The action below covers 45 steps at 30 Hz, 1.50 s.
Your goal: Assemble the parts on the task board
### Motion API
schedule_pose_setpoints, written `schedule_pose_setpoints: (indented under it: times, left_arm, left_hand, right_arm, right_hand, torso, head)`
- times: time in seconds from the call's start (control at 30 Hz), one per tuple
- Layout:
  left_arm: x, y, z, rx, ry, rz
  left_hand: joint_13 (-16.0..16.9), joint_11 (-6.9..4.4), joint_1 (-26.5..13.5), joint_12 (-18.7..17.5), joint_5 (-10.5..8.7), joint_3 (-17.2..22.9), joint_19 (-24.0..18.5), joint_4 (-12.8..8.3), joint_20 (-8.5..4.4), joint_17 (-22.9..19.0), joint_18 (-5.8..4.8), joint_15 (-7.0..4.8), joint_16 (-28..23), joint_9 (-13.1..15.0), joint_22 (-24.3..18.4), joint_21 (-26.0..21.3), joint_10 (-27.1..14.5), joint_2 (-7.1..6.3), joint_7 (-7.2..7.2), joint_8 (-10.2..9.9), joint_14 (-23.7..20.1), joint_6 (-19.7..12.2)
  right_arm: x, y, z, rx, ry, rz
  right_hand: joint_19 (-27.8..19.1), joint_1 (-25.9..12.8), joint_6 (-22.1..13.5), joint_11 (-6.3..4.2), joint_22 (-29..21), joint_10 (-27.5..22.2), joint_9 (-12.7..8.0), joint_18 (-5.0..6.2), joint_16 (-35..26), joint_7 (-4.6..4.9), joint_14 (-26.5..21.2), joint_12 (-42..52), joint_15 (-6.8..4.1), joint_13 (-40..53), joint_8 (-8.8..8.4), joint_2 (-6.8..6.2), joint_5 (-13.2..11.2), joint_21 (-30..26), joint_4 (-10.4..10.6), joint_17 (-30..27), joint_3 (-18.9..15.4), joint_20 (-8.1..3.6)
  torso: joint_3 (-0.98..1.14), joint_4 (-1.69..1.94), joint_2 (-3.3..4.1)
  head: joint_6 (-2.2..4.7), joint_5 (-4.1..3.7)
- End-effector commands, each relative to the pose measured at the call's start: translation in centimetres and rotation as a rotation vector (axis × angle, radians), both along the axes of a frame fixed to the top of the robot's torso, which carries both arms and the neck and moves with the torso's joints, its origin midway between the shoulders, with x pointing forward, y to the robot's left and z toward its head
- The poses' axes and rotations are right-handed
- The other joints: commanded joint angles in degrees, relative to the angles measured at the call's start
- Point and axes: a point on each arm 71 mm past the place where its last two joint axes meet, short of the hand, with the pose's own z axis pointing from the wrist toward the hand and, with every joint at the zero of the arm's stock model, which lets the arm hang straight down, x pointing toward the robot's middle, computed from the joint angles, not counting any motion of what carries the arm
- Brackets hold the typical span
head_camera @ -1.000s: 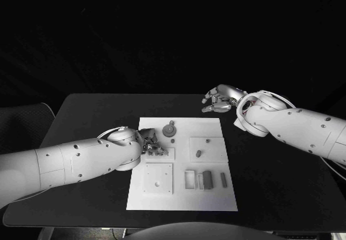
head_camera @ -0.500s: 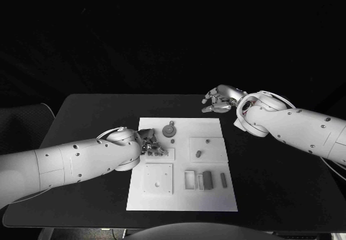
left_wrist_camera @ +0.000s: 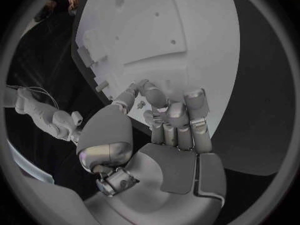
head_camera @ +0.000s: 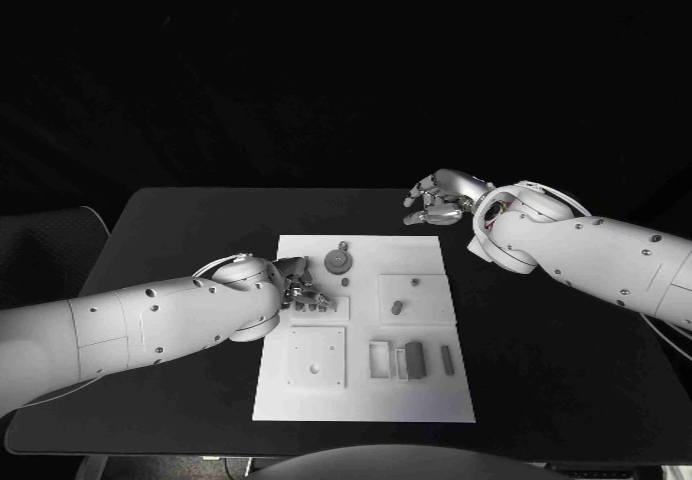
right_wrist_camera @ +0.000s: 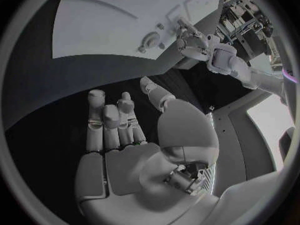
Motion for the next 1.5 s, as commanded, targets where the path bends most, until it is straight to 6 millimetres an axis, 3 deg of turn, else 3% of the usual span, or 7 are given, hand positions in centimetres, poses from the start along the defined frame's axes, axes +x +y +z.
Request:
schedule_pose_setpoints:
  times: [0.03,0.67,1.0,1.13,1.2,1.33,1.5]
  left_arm:
    - [0.1,-0.1,0.1,-0.018,-0.013,0.009]
    - [0.3,0.3,0.9,-0.137,-0.033,0.027]
    - [1.5,0.3,4.2,-0.288,-0.094,0.063]
    - [3.0,1.1,6.0,-0.347,-0.124,0.109]
    - [4.1,1.6,6.7,-0.358,-0.141,0.135]
    - [6.0,2.9,7.2,-0.328,-0.147,0.165]
    - [7.9,3.9,7.4,-0.276,-0.127,0.174]
  left_hand:
    - [-0.06,-0.07,-0.53,0.23,-0.31,-0.51,-0.23,-0.14,-0.16,0.06,0.77,-0.5,-0.1,0.08,0.75,-0.25,-0.36,0.0,0.03,0.27,-0.04,-0.5]
    - [-0.19,0.02,0.0,-0.06,-0.32,-1.86,-0.74,-1.15,-0.33,-0.05,0.96,-0.47,-0.48,0.19,0.67,-0.66,-0.92,0.89,0.16,-0.03,-0.54,-1.1]
    - [-2.4,2.18,2.3,-3.63,-0.25,-3.59,-4.02,-4.36,-0.29,-2.13,0.89,1.68,-4.06,-1.81,-0.56,-4.12,-4.69,3.18,2.45,-2.85,-3.52,-5.63]
    - [-2.8,3.61,3.54,-4.15,-0.29,-3.6,-4.49,-5.72,-0.23,-2.76,0.65,2.94,-4.78,-4.22,-0.8,-4.84,-5.31,4.2,4.16,-7.04,-4.06,-10.87]
    - [-3.48,5.29,7.59,-5.66,-0.24,0.15,-5.72,-6.71,0.23,-3.69,0.17,4.59,-6.58,-6.2,-1.45,-6.19,-6.85,6.28,5.99,-10.16,-5.46,-14.74]
    - [-4.49,7.02,9.6,-7.86,-0.27,5.03,-6.35,-5.25,1.06,-4.89,-0.7,6.32,-8.66,-8.62,-2.55,-7.9,-7.5,6.43,7.73,-12.72,-5.77,-17.01]
    - [-5.13,8.14,8.02,-9.54,-0.33,6.21,-7.01,-3.14,1.68,-5.51,-0.92,7.35,-9.98,-11.04,-3.14,-9.07,-8.28,6.95,8.87,-15.59,-6.27,-19.85]
  right_arm:
    - [-0.1,0.1,-0.1,-0.001,0.007,0.009]
    - [0.0,0.0,-0.1,-0.002,0.007,0.007]
    - [0.0,-0.1,-0.1,-0.002,0.007,0.005]
    - [0.0,-0.1,-0.1,-0.003,0.007,0.004]
    - [0.0,-0.2,-0.1,-0.004,0.007,0.002]
    - [0.1,-0.3,-0.2,-0.006,0.009,-0.001]
    - [0.2,-0.4,-0.2,-0.007,0.009,-0.003]
  right_hand:
    - [-0.06,-0.49,0.04,-0.15,0.53,-0.44,-0.06,2.34,-0.32,0.39,0.1,0.36,-0.15,-0.1,-0.16,-0.08,0.22,-0.31,0.38,0.07,-0.03,-0.28]
    - [-0.06,-0.5,0.03,-0.14,0.54,-0.45,-0.08,2.34,-0.33,0.39,0.1,0.39,-0.15,-0.15,-0.16,-0.07,0.22,-0.31,0.4,0.07,-0.03,-0.28]
    - [-0.06,-0.49,0.02,-0.14,0.54,-0.46,-0.08,2.34,-0.33,0.39,0.1,0.41,-0.15,-0.17,-0.16,-0.07,0.22,-0.31,0.4,0.07,-0.03,-0.28]
    - [-0.06,-0.49,0.01,-0.14,0.54,-0.46,-0.09,2.34,-0.33,0.39,0.1,0.41,-0.15,-0.18,-0.17,-0.07,0.22,-0.31,0.41,0.07,-0.03,-0.28]
    - [-0.06,-0.49,0.01,-0.14,0.54,-0.46,-0.09,2.34,-0.33,0.39,0.1,0.42,-0.15,-0.18,-0.16,-0.07,0.22,-0.31,0.41,0.07,-0.03,-0.28]
    - [-0.06,-0.5,0.01,-0.14,0.54,-0.47,-0.09,2.34,-0.33,0.4,0.11,0.42,-0.15,-0.19,-0.16,-0.07,0.22,-0.31,0.42,0.07,-0.03,-0.28]
    - [-0.06,-0.51,0.01,-0.14,0.54,-0.47,-0.09,2.34,-0.33,0.4,0.11,0.43,-0.15,-0.21,-0.16,-0.07,0.22,-0.31,0.43,0.07,-0.03,-0.28]
  torso:
    - [0.0,0.02,0.0]
    - [0.02,-0.03,0.0]
    - [0.01,0.02,-0.01]
    - [0.03,0.0,0.0]
    - [0.03,0.01,-0.01]
    - [0.02,-0.03,0.0]
    - [0.0,-0.1,0.07]
  head:
    - [0.05,0.04]
    - [0.42,-0.01]
    - [0.96,0.04]
    - [1.39,0.08]
    - [1.63,0.05]
    - [2.35,0.05]
    - [2.93,0.08]
